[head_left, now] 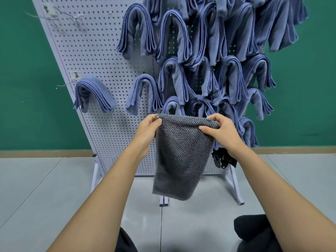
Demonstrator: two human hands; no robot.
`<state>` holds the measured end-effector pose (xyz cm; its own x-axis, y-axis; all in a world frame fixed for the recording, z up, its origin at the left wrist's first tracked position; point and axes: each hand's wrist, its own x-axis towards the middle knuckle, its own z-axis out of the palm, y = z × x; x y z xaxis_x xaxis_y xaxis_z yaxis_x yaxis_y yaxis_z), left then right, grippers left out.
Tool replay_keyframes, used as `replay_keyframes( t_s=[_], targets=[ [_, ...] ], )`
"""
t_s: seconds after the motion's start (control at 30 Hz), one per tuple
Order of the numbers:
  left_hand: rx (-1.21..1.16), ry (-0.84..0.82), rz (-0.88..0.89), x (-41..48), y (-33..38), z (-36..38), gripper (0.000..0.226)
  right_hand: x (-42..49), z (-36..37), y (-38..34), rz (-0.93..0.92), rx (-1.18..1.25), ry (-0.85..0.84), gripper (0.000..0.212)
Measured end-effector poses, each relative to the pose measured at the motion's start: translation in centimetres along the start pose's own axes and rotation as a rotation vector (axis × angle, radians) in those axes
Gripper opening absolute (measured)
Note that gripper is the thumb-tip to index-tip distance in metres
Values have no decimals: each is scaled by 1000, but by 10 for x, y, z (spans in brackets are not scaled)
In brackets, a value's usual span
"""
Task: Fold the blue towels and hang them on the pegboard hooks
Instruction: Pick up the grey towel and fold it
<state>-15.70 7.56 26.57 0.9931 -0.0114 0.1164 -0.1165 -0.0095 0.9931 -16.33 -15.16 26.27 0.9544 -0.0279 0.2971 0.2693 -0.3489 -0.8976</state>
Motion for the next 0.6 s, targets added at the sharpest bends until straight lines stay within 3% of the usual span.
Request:
replay_keyframes(
  t_s=[0.13, 0.27, 0.4, 0.6],
  targets=[
    [28, -76, 42, -1, 2, 11, 18, 2, -4, 1, -80, -202, -56, 39],
    [63, -219, 79, -3, 2, 21, 15, -2, 7, -6, -154, -409, -229, 65],
    [64, -255, 84, -3, 2, 23, 16, -1, 14, -10, -126, -585, -319, 26],
    [97, -73, -20, 3, -12, 18, 21, 1, 19, -10, -161, -576, -235, 29]
  ],
)
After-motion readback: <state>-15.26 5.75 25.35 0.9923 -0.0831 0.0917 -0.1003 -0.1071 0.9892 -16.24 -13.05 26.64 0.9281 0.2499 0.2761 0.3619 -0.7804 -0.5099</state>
